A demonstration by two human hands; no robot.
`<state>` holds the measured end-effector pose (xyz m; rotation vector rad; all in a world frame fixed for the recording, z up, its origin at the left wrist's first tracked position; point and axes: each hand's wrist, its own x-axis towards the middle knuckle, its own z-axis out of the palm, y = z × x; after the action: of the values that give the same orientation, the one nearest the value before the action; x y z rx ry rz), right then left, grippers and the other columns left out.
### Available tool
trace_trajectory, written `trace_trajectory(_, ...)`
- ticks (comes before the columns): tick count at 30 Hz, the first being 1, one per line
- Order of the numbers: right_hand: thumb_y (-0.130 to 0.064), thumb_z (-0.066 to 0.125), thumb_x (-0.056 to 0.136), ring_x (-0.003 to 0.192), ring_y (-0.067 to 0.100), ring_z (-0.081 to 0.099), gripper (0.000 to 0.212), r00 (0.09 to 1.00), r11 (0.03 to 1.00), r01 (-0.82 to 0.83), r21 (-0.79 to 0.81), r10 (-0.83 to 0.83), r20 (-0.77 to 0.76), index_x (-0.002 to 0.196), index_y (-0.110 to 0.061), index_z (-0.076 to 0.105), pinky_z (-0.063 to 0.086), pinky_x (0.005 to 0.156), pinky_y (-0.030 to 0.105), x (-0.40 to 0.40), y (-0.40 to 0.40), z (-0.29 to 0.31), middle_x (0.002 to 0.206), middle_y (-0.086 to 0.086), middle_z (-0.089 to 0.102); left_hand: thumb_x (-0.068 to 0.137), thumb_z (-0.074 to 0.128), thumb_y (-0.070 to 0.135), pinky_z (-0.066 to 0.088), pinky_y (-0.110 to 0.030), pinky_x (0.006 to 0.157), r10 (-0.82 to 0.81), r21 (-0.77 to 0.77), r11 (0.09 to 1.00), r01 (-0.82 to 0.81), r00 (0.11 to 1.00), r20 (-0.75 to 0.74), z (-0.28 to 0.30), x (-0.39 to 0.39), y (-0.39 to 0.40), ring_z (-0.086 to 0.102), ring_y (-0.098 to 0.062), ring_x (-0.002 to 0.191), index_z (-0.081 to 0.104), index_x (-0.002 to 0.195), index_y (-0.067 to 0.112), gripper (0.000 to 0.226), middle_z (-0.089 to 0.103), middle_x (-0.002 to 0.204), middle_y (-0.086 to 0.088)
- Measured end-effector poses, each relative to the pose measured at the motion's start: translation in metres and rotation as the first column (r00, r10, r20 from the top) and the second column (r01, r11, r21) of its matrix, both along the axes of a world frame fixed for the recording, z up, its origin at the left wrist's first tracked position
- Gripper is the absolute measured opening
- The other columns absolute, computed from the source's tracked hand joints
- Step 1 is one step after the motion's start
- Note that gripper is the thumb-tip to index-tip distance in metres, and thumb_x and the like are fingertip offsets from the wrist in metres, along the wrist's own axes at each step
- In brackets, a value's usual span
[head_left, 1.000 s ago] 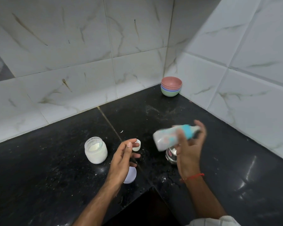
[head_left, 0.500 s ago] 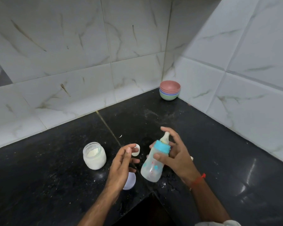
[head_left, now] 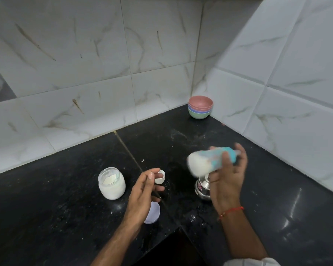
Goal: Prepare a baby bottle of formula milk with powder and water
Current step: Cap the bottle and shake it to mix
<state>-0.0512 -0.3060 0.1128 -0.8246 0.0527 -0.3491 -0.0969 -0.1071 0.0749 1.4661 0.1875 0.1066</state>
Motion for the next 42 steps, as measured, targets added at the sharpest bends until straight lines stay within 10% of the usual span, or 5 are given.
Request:
trace_trajectory(8,-0.020,0.089,0.077,0.105,0.042,0.071,0.074,0.846,0.580,-0.492,-0.649,0.496,-0.197,0.136,-0.039,0.050,0.062,0.091,0.051,-0.010,-0.004,-0.017,0.116,0.026,0.070,0.095,0.046,0.050,0.060,-0.047,0.078,-0.019,0.016,1.000,0.019,1.000,-0.009,0.001,-0.002,-0.005,0.074,-0.026,0.094,0.070,0.118,0.034,0.037,0.075,0.118,0.004)
trace_trajectory(12,-0.029,0.084,0.081,0.093,0.028,0.075,0.073,0.997,0.989,-0.075,-0.129,0.079,0.025,0.141,-0.024,0.043,0.064,0.076,0.042,-0.008,0.001,0.000,0.108,0.017,0.076,0.097,0.046,0.048,0.059,-0.046,0.076,-0.011,0.005,1.000,0.011,1.000,0.003,0.003,-0.003,-0.004,0.073,-0.024,0.093,0.069,0.119,0.032,0.036,0.075,0.118,0.004)
trace_trajectory(31,-0.026,0.091,0.075,0.106,0.056,0.067,0.085,0.884,0.700,-0.402,-0.591,0.466,-0.050,0.145,-0.024,0.043,0.058,0.093,0.058,-0.023,-0.003,-0.011,0.114,0.026,0.071,0.095,0.046,0.050,0.060,-0.045,0.076,-0.043,0.024,0.999,0.043,0.999,0.009,0.007,-0.008,-0.010,0.073,-0.020,0.088,0.067,0.122,0.029,0.041,0.074,0.120,0.000)
trace_trajectory(37,-0.042,0.087,0.079,0.118,0.034,0.066,0.089,0.984,0.978,0.181,0.104,-0.180,-0.013,0.148,-0.023,0.034,0.061,0.086,0.047,0.001,-0.011,-0.005,0.134,0.020,0.059,0.096,0.046,0.050,0.060,-0.042,0.074,-0.020,0.023,1.000,0.020,1.000,0.011,0.007,-0.009,-0.007,0.074,-0.021,0.092,0.068,0.120,0.033,0.037,0.075,0.119,0.003)
trace_trajectory(42,-0.024,0.092,0.074,0.102,0.039,0.071,0.081,0.826,0.595,-0.463,-0.657,0.558,-0.077,0.141,-0.037,0.048,0.061,0.090,0.051,-0.013,-0.006,-0.021,0.118,0.031,0.068,0.096,0.047,0.049,0.057,-0.040,0.072,-0.033,0.008,0.999,0.033,0.999,0.008,0.006,-0.009,-0.009,0.072,-0.024,0.090,0.068,0.122,0.029,0.039,0.074,0.120,-0.001)
